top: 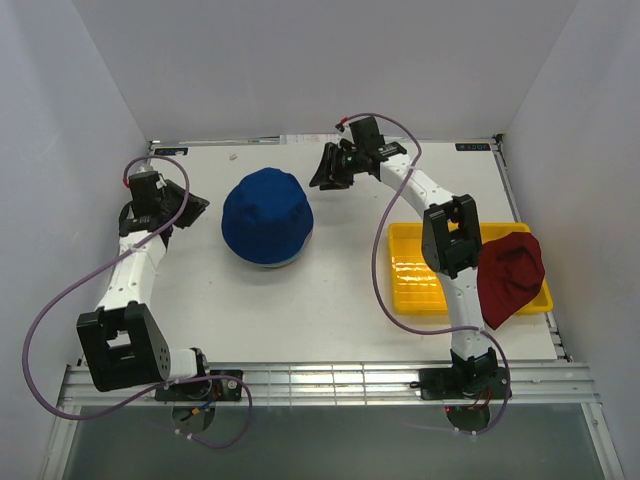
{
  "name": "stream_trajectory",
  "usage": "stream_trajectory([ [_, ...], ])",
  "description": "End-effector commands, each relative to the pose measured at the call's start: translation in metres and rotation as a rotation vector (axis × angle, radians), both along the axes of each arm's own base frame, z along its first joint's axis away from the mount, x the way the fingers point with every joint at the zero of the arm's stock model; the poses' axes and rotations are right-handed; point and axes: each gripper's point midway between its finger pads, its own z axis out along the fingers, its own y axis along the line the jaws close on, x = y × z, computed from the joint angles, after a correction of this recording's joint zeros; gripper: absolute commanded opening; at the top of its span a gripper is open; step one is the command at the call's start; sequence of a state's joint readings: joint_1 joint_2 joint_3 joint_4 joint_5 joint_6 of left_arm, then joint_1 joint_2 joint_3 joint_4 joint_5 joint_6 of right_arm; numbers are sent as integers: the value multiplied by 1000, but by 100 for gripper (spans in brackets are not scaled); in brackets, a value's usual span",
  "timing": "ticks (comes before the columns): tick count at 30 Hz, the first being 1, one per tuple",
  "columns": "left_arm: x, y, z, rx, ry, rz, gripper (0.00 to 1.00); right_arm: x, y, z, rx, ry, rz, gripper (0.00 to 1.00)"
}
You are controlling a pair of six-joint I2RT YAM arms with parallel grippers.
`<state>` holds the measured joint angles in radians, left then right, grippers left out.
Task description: Stack the hats
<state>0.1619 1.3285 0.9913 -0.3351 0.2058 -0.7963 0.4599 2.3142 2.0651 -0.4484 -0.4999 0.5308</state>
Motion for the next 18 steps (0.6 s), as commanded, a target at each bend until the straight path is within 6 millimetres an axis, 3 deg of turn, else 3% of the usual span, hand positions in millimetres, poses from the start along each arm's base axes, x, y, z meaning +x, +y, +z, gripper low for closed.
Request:
stream_trajectory([
  [1, 7, -14, 54, -31, -139, -88, 35, -1, -5, 73, 70, -103, -25, 48],
  [6, 7, -41, 63, -171, -170, -184, 51, -18, 2, 105, 138, -116, -1, 49],
  [8, 4, -50, 66, -223, -192, -213, 56, -29, 5, 100, 142, -86, 4, 50],
  [9, 4, -52, 67, -235, -202, -222, 59, -32, 5, 106, 155, -96, 5, 52],
  [11, 1, -58, 68, -259, -199, -245, 61, -40, 5, 99, 160, -64, 5, 54],
  [18, -7, -73, 68, -352, -173, -252, 63, -61, 16, 114, 187, -69, 30, 65],
])
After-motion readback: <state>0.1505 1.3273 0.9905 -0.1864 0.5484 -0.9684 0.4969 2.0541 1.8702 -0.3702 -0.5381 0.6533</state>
